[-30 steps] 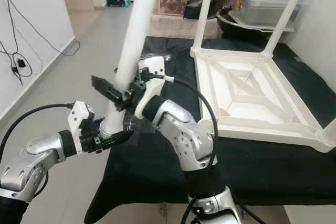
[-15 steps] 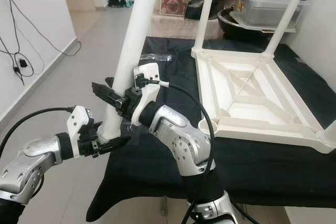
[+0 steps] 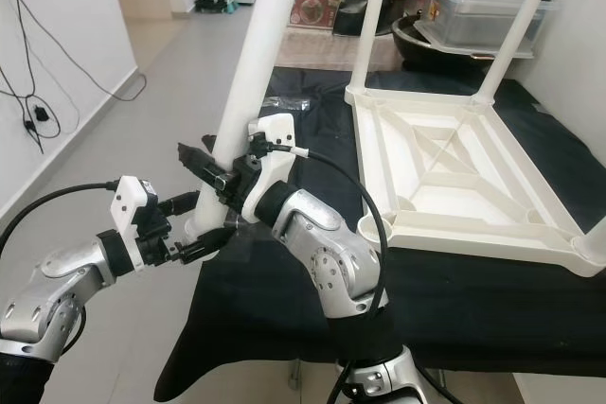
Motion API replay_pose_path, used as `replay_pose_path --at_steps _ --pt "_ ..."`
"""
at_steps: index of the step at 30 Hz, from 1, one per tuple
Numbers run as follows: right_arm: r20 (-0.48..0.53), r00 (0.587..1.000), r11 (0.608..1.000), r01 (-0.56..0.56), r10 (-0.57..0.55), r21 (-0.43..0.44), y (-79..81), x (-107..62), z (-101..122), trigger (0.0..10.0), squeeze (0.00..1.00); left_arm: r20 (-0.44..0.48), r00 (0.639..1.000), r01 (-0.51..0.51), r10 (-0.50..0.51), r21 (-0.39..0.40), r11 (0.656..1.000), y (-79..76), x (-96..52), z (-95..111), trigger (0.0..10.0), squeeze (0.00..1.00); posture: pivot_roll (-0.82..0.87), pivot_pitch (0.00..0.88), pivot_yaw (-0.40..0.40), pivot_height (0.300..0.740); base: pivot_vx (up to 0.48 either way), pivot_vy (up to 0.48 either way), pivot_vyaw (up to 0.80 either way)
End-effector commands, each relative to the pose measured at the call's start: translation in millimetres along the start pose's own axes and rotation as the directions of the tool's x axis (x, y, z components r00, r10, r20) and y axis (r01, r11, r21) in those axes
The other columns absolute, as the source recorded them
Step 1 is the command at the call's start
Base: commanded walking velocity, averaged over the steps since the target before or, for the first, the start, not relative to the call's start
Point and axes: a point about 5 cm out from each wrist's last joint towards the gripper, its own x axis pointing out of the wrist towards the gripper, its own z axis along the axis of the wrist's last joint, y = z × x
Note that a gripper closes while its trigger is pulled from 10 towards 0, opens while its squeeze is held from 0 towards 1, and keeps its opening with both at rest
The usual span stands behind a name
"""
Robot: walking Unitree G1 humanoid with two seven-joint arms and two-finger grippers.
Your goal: Building children table
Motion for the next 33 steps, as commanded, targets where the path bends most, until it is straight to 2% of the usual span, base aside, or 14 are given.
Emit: replay_pose_path --at_steps 1,5,6,8,11,14,15,16,17,18,22,29,30,33 --pt "0.034 0.999 0.999 0.035 -0.034 -0.027 -8.8 -2.5 9 0.0 0.0 -0.006 1.0 0.011 -0.011 -0.021 1.0 -3.3 -3.7 0 10.0 1.0 -0.04 0.0 -0.05 0.74 0.0 0.0 0.0" --pt "0.042 0.994 0.992 0.101 -0.098 -0.075 -30.4 -12.0 18 0.0 0.0 -0.046 0.998 0.038 -0.038 -0.008 0.999 -11.5 -10.3 -3 10.0 1.0 -0.03 0.0 -0.057 0.74 0.0 0.0 0.0" --pt "0.045 0.989 0.983 0.144 -0.139 -0.115 -45.2 -20.1 25 0.0 0.0 -0.072 0.997 0.021 -0.02 0.012 1.0 -11.7 -15.5 -5 10.0 0.0 -0.03 0.0 -0.057 0.74 0.0 0.0 0.0" --pt "0.05 0.977 0.961 0.212 -0.207 -0.177 -67.8 -35.1 37 0.0 0.0 -0.08 0.993 -0.085 0.088 0.044 0.995 -2.0 -23.8 -7 10.0 0.0 -0.03 0.0 -0.06 0.74 0.0 0.0 0.0" --pt "0.055 0.964 0.943 0.266 -0.261 -0.198 -81.1 -46.4 44 0.0 0.0 -0.028 0.964 -0.262 0.263 0.037 0.964 14.9 -29.3 -2 10.0 0.0 -0.03 0.0 -0.062 0.74 0.0 0.0 0.0" --pt "0.074 0.937 0.926 0.349 -0.341 -0.145 -89.4 -54.4 47 0.0 0.0 -0.026 0.844 -0.536 0.536 0.014 0.844 38.7 -40.6 -7 10.0 0.0 -0.04 0.0 -0.062 0.74 0.0 0.0 0.0" --pt "0.074 0.937 0.926 0.349 -0.341 -0.145 -89.4 -54.4 47 0.0 0.0 -0.026 0.844 -0.536 0.536 0.014 0.844 38.7 -40.6 -7 10.0 0.0 -0.04 0.0 -0.062 0.74 0.0 0.0 0.0" --pt "0.09 0.922 0.916 0.384 -0.376 -0.118 -89.2 -55.1 44 2.1 0.0 -0.057 0.764 -0.643 0.642 -0.006 0.765 46.3 -46.8 -16 10.0 0.0 -0.04 0.0 -0.066 0.74 0.0 0.0 0.0" --pt "0.09 0.922 0.916 0.384 -0.376 -0.118 -89.2 -55.1 44 2.1 0.0 -0.057 0.764 -0.643 0.642 -0.006 0.765 46.3 -46.8 -16 10.0 0.0 -0.04 0.0 -0.066 0.74 0.0 0.0 0.0" --pt "0.107 0.91 0.907 0.41 -0.4 -0.095 -86.9 -55.3 40 0.0 0.0 -0.056 0.733 -0.68 0.678 -0.036 0.732 44.0 -46.7 -20 10.0 0.0 -0.03 0.0 -0.068 0.74 0.0 0.0 0.0" --pt "0.114 0.907 0.905 0.416 -0.406 -0.085 -86.2 -55.5 38 0.0 0.0 -0.048 0.736 -0.677 0.676 -0.041 0.734 40.9 -45.4 -20 10.0 0.0 -0.03 0.0 -0.068 0.74 0.0 0.0 0.0" --pt "0.131 0.897 0.904 0.428 -0.421 -0.024 -78.0 -56.7 27 0.0 0.0 -0.053 0.776 -0.631 0.629 -0.051 0.774 19.1 -30.9 -24 10.0 0.0 -0.03 0.0 -0.069 0.74 0.0 0.0 0.0" --pt "0.128 0.895 0.902 0.432 -0.427 -0.016 -76.5 -57.4 24 10.0 0.0 -0.048 0.777 -0.629 0.627 -0.054 0.775 17.2 -29.2 -24 10.0 0.0 -0.03 0.0 -0.071 0.74 0.0 0.0 0.0" --pt "0.125 0.885 0.892 0.453 -0.449 0.001 -74.6 -58.7 19 10.0 0.0 -0.04 0.766 -0.643 0.642 -0.067 0.763 16.2 -26.7 -24 10.0 0.0 -0.03 0.0 -0.072 0.74 0.0 0.0 0.0"
